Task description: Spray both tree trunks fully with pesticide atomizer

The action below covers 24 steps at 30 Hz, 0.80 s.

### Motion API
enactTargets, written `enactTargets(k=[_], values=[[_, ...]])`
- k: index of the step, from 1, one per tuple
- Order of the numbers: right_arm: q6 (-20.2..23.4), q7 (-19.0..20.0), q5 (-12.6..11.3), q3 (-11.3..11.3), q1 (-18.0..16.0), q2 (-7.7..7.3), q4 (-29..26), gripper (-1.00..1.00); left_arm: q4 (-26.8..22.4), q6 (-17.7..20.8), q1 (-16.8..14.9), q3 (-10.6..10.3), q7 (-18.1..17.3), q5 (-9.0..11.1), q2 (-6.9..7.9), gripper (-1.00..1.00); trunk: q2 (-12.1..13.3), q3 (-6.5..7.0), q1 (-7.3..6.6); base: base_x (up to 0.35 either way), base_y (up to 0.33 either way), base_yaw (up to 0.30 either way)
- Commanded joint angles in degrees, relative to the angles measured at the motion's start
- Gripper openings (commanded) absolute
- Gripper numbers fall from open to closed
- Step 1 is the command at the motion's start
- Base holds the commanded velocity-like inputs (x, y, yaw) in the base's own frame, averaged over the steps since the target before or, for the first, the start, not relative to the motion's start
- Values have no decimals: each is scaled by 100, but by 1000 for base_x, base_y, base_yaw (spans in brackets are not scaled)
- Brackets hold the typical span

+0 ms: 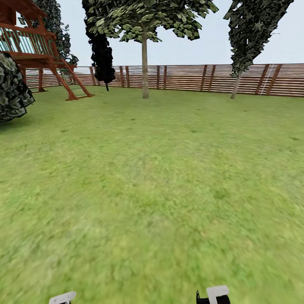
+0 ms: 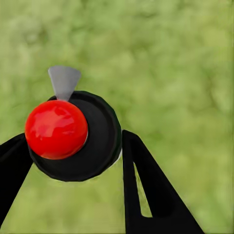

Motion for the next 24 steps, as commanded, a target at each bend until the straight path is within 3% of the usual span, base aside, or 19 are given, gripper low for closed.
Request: enactTargets(k=[1, 24], values=[[0, 0, 0, 0, 0, 0, 1, 100, -2, 2, 0, 1, 0, 1, 0, -100, 0, 0, 0, 338, 0, 0], [-1, 0, 0, 0, 0, 0, 2, 100, -3, 2, 0, -3, 0, 1, 0, -100, 0, 0, 0, 338, 0, 0]])
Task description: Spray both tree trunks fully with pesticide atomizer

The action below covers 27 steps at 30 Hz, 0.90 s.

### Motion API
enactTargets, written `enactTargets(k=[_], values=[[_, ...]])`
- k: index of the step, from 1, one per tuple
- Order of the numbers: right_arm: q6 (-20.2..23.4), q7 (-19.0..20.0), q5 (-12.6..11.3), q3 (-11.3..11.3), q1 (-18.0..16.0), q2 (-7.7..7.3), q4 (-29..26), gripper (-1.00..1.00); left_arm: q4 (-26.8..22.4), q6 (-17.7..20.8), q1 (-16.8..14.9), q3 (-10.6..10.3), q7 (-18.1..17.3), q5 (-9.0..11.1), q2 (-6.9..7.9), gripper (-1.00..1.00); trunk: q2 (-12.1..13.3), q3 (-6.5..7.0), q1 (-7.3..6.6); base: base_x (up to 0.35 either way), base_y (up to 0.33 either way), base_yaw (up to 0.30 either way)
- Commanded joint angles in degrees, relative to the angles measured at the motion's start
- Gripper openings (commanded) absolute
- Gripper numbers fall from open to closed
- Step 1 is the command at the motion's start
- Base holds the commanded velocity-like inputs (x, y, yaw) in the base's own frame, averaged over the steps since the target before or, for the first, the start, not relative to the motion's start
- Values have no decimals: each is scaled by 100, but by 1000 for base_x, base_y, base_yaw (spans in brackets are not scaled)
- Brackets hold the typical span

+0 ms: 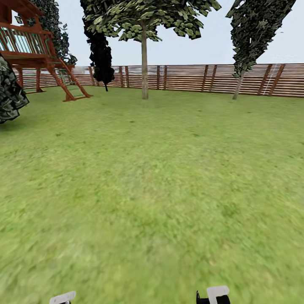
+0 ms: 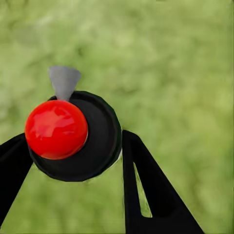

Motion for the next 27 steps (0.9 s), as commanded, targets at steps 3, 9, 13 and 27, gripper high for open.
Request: enactTargets(k=[3, 9, 13, 27], values=[[-1, 0, 0, 0, 0, 0, 0, 100, 0, -2, -1, 1, 0, 1, 0, -100, 0, 0, 0, 338, 0, 0], [-1, 0, 0, 0, 0, 0, -1, 100, 0, -6, -1, 1, 0, 1, 0, -100, 0, 0, 0, 338, 0, 0], [-1, 0, 0, 0, 0, 0, 0, 100, -1, -4, -1, 1, 0, 1, 0, -100, 0, 0, 0, 338, 0, 0], [-1, 0, 0, 0, 0, 0, 0, 100, -1, 0, 1, 1, 0, 1, 0, -100, 0, 0, 0, 338, 0, 0]])
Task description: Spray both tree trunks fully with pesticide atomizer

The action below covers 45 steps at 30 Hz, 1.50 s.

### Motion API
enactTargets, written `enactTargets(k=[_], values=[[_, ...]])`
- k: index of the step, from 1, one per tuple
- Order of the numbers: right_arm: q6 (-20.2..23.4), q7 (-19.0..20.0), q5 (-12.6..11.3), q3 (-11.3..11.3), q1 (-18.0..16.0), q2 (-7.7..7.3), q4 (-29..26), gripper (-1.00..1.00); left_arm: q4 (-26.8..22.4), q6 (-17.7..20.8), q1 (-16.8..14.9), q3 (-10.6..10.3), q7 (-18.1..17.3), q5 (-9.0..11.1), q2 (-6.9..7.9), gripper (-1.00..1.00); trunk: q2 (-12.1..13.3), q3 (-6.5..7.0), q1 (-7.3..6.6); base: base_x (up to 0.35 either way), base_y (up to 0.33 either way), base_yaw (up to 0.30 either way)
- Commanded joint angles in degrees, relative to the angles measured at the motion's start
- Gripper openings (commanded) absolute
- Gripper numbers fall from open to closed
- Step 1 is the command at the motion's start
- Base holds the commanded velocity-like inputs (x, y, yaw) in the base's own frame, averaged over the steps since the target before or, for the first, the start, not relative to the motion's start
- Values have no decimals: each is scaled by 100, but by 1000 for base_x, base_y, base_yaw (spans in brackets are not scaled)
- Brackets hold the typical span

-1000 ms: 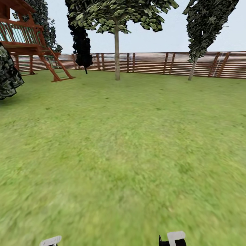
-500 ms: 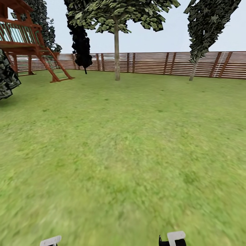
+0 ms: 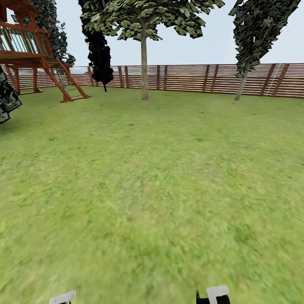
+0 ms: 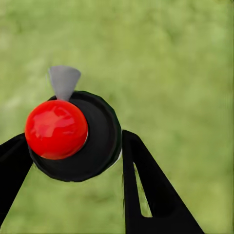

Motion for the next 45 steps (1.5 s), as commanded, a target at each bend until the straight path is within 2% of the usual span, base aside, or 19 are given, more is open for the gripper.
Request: enactTargets(k=[1, 45], values=[[3, 0, 0, 0, 0, 0, 0, 100, -1, 0, 1, 0, 0, 1, 0, -100, 0, 0, 0, 338, 0, 0], [1, 0, 0, 0, 0, 0, 0, 100, 5, 0, 1, 0, 0, 1, 0, -100, 0, 0, 0, 338, 0, 0]])
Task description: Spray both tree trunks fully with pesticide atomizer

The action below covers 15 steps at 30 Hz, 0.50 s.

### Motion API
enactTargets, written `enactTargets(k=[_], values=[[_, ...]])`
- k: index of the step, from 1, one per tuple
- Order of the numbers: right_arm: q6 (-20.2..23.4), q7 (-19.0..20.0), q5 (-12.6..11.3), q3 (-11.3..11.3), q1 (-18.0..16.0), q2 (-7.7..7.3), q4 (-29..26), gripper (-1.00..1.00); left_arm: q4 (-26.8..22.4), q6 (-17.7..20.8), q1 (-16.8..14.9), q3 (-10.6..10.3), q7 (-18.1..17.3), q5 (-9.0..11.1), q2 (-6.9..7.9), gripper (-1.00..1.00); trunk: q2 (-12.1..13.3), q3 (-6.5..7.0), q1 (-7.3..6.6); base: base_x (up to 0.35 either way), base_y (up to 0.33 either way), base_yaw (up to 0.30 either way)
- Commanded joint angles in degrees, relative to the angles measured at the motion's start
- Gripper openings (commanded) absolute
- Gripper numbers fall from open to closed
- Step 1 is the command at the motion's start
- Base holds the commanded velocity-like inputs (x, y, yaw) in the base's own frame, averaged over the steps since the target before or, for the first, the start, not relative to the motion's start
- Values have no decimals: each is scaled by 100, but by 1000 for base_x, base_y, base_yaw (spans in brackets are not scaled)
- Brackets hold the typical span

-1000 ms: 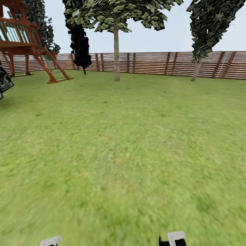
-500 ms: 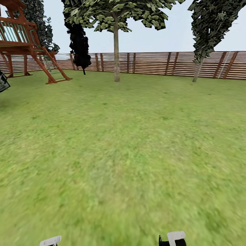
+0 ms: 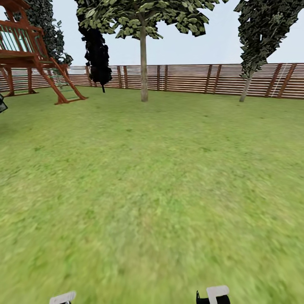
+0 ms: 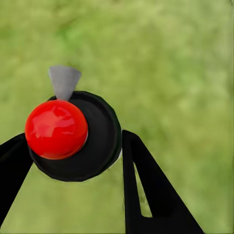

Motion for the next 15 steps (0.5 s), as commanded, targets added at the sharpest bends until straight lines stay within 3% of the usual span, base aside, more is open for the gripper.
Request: enactTargets(k=[1, 15], values=[[0, 0, 0, 0, 0, 0, 0, 100, -1, -1, -1, 1, 0, 1, 0, -100, 0, 0, 0, 338, 0, 0], [-1, 0, 0, 0, 0, 0, 0, 100, -3, 0, -2, 3, 0, 3, 0, -100, 0, 0, 0, 338, 0, 0]])
